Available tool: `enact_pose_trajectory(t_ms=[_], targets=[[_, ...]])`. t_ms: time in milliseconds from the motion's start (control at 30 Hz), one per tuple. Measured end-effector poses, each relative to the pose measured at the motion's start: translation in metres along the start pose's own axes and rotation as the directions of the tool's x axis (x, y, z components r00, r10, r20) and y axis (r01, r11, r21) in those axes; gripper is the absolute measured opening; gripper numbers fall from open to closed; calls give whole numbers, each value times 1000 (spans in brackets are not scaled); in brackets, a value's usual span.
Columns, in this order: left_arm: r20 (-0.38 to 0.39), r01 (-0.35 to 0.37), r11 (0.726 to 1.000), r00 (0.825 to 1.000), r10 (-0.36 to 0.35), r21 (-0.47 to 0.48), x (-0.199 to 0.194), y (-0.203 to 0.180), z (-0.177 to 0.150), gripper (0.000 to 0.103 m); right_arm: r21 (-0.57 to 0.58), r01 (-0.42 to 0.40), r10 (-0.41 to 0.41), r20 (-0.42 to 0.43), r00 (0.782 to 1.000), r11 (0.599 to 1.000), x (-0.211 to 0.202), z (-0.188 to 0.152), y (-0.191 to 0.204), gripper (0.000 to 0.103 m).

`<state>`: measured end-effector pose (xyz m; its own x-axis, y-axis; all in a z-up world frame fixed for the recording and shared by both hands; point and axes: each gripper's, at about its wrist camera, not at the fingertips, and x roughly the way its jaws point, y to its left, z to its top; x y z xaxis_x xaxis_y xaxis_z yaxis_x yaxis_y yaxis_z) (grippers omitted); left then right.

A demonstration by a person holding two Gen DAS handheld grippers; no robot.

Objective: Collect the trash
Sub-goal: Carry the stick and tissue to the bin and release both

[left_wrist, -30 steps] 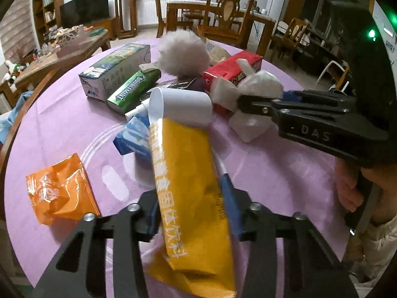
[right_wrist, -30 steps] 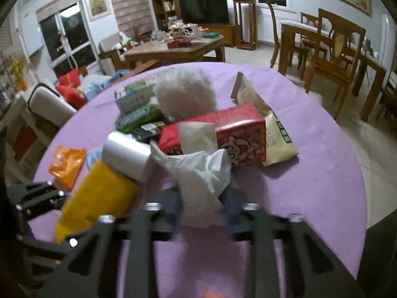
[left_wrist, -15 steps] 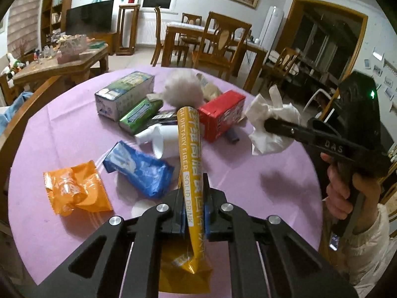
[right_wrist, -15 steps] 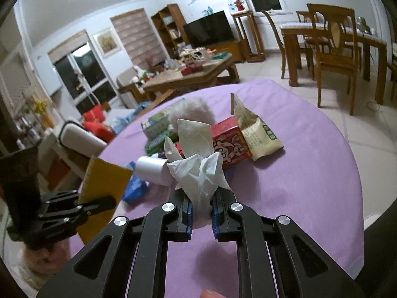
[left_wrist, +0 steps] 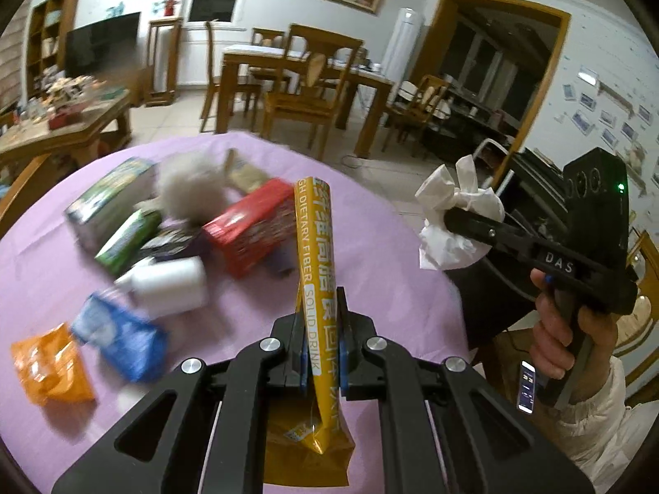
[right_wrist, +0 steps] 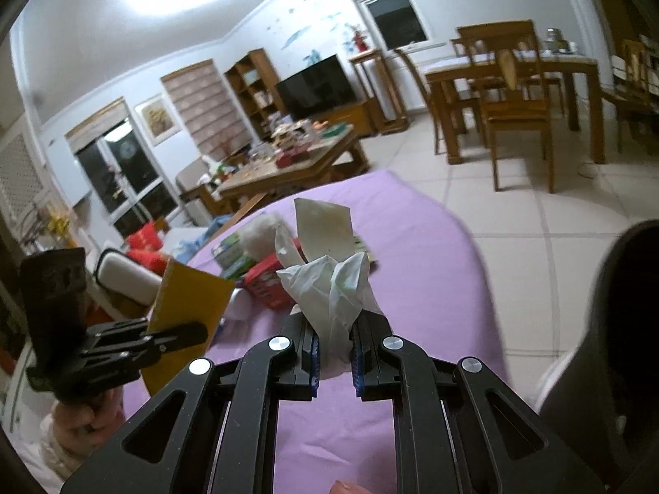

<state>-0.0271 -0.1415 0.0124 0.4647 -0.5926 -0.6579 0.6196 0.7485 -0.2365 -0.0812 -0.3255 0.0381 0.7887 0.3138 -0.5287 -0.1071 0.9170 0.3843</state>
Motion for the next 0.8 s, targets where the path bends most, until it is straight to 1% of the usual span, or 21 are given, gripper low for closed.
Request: enact_pose_trajectory(t_ms=[167, 333, 500, 600, 700, 733, 800], targets=[[6, 83, 996, 997, -83, 37, 21, -31, 15, 11, 61, 59, -63, 64, 996, 996, -44, -6, -35, 12], [-7, 186, 979, 982, -186, 82, 49, -70, 32, 10, 146, 136, -156, 136, 978, 980, -94, -16, -74, 12], [-44, 276, 952, 961, -273, 134, 86, -116, 45, 10, 234, 220, -264, 177, 948, 947, -138, -34, -116, 12], [-82, 329, 933, 944, -320, 143, 109, -140, 51, 10, 288, 284, -345, 188, 920, 914, -164, -46, -144, 12], [-113, 369, 916, 928, -354, 157, 129, -167, 56, 10, 325, 311, -383, 187, 905, 893, -179, -58, -163, 12], [-120, 374, 914, 926, -358, 159, 133, -171, 58, 10, 337, 326, -402, 184, 897, 883, -184, -62, -171, 12], [-139, 395, 905, 916, -376, 158, 143, -183, 59, 10, 354, 338, -419, 181, 890, 872, -190, -68, -180, 12]])
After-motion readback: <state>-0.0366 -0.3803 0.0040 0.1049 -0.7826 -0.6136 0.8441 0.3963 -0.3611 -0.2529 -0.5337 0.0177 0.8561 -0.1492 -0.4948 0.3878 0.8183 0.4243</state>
